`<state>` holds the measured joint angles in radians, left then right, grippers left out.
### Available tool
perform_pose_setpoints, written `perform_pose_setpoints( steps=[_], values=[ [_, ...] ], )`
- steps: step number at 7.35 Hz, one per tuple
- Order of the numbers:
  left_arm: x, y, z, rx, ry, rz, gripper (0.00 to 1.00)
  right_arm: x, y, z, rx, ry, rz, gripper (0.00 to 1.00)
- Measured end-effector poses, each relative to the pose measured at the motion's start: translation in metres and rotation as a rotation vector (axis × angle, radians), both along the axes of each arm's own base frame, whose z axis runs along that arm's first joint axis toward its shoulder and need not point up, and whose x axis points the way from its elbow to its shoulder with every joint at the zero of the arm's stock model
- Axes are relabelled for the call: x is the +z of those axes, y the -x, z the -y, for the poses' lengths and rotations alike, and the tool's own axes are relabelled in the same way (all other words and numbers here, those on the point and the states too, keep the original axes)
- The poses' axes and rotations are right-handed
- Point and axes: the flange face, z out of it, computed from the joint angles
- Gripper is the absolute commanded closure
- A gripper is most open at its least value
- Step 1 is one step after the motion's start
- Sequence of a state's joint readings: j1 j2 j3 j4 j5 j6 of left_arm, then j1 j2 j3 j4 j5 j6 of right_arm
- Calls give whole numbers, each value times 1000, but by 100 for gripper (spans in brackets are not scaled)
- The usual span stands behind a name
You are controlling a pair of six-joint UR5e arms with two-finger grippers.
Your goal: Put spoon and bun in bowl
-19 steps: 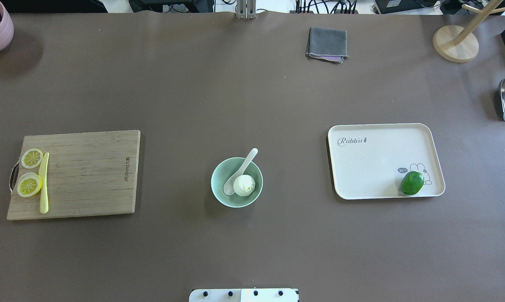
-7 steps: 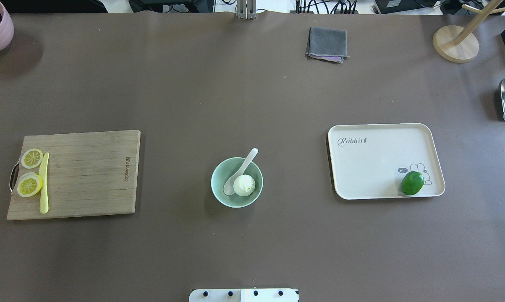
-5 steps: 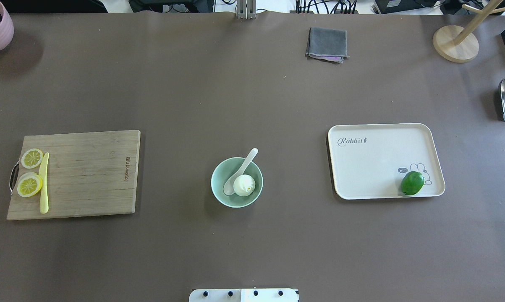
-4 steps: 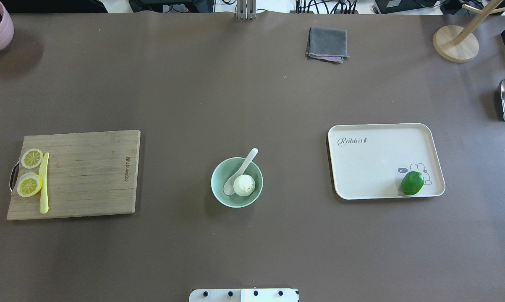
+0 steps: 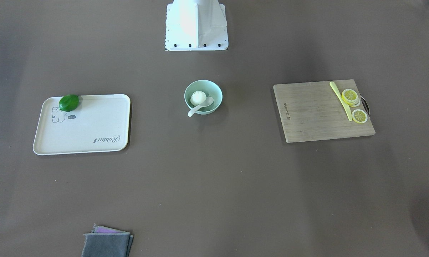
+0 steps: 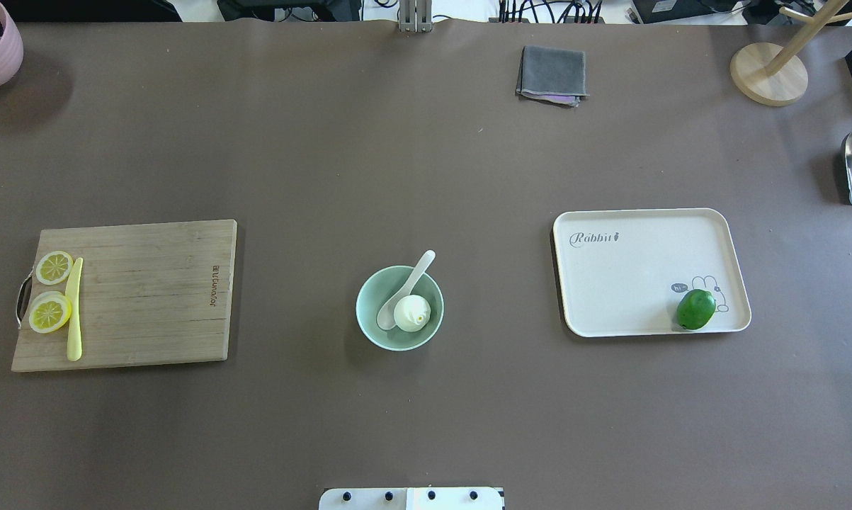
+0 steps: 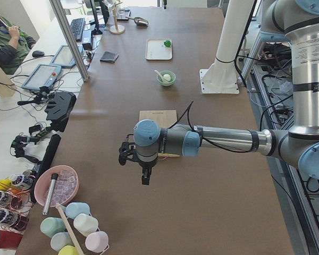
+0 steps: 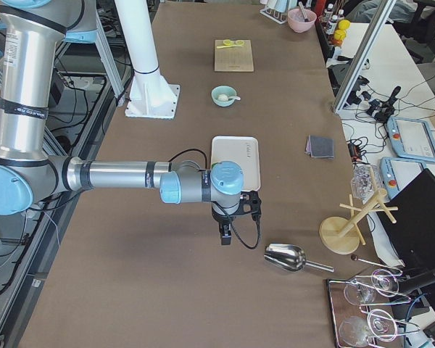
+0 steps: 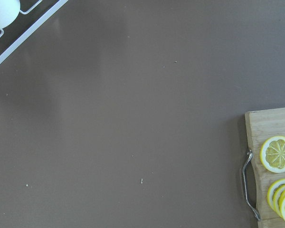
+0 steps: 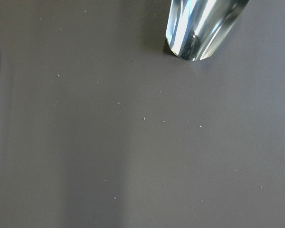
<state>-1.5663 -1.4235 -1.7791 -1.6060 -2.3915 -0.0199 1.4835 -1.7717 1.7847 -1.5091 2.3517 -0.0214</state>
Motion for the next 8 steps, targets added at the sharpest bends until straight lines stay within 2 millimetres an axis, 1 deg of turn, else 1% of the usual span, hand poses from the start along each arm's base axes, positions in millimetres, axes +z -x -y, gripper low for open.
perform_pose_setpoints(
  steps=[8],
  values=[
    [3, 1, -3, -1, 6, 0, 2, -1, 11, 1, -22, 0, 2, 0]
  ],
)
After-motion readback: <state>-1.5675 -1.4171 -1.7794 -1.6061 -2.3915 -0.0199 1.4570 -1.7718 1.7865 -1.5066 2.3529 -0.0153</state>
